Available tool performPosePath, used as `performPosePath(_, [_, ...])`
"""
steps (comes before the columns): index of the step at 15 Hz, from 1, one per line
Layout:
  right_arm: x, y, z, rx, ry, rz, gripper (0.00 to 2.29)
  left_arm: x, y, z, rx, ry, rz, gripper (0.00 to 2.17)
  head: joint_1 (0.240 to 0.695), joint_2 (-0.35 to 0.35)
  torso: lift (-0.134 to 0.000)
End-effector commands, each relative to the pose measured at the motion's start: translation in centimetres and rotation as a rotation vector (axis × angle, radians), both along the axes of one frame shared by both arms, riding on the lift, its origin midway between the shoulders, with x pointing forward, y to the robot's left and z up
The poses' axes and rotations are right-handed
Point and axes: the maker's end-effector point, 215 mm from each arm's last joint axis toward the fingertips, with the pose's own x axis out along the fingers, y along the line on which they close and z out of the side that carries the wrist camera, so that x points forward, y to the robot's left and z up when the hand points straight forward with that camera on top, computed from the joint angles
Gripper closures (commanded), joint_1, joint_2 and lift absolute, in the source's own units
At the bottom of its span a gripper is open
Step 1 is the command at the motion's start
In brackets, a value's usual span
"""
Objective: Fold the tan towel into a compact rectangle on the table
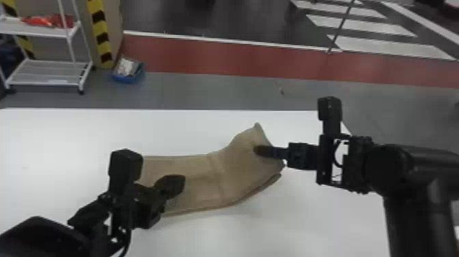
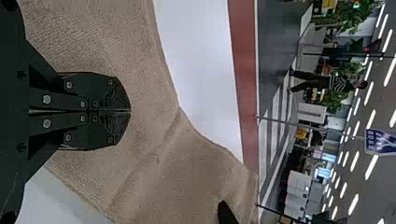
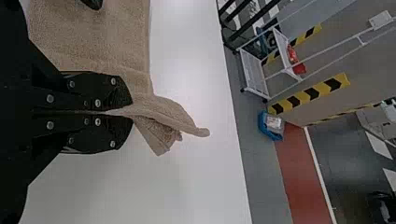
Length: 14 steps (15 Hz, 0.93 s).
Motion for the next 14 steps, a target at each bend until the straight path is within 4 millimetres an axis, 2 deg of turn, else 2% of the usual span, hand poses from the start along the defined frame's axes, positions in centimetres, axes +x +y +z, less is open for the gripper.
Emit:
performPosePath(1, [0.1, -1.1, 0.5, 0.007, -0.005, -0.017, 1.21, 0.4, 2.7, 0.8, 0.003, 0.004, 0.032, 1.35, 0.695, -0.2, -0.124])
performPosePath(3, [0.7, -1.7, 1.3, -0.002, -0.016, -0.027, 1.21, 0.7, 4.7, 0.1, 0.042, 0.013, 0.052, 1.35, 0.695, -0.19, -0.124])
performPosePath(6, [1.5, -2.3, 2.5, -0.002, -0.033, -0.035, 1.21, 0.6, 6.2, -1.1, 0.077, 0.037, 0.062, 1.35, 0.695, -0.166, -0.124])
performPosePath(8, [1.5, -1.9, 2.5, -0.008, -0.027, -0.027, 1.21, 0.4, 6.4, -1.7, 0.081, 0.046, 0.064, 1.35, 0.695, -0.158, -0.124])
performPosePath(14, [0.9, 1.1, 2.4, -0.001, -0.009, 0.019, 1.21, 0.4, 6.0, -3.8, 0.121, 0.069, 0.063, 1.35, 0.695, -0.131, -0.124])
